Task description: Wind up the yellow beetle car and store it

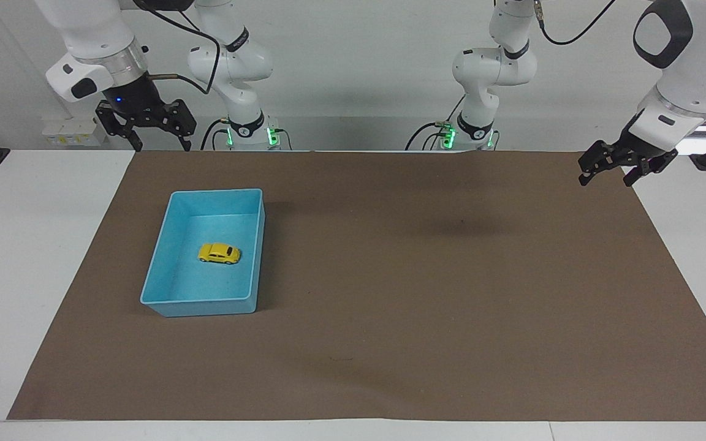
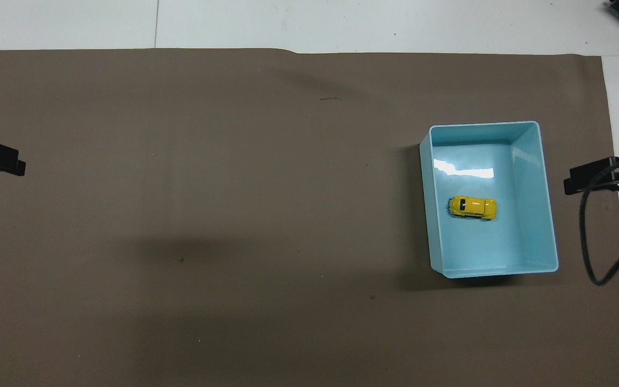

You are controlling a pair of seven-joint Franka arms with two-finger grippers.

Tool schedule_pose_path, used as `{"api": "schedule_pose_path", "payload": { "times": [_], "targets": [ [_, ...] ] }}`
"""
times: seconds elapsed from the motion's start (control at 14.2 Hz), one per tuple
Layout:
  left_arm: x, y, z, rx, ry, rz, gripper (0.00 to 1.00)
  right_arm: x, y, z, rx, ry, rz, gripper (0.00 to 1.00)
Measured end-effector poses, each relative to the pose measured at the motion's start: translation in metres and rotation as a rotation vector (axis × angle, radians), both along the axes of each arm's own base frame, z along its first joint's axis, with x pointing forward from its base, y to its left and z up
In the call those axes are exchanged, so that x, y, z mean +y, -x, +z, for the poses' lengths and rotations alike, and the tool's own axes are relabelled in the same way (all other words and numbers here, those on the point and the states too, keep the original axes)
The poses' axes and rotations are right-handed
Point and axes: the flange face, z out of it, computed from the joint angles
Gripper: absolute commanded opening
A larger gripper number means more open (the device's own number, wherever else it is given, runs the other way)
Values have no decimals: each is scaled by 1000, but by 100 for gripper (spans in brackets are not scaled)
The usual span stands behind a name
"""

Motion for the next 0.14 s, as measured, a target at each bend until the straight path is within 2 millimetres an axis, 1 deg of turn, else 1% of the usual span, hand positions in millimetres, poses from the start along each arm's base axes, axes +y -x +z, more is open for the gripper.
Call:
{"api": "schedule_pose_path", "payload": {
  "times": [0.14],
  "targets": [
    [0,0,0,0,0,0,100,0,0,0,0,0,0,100]
  ]
}}
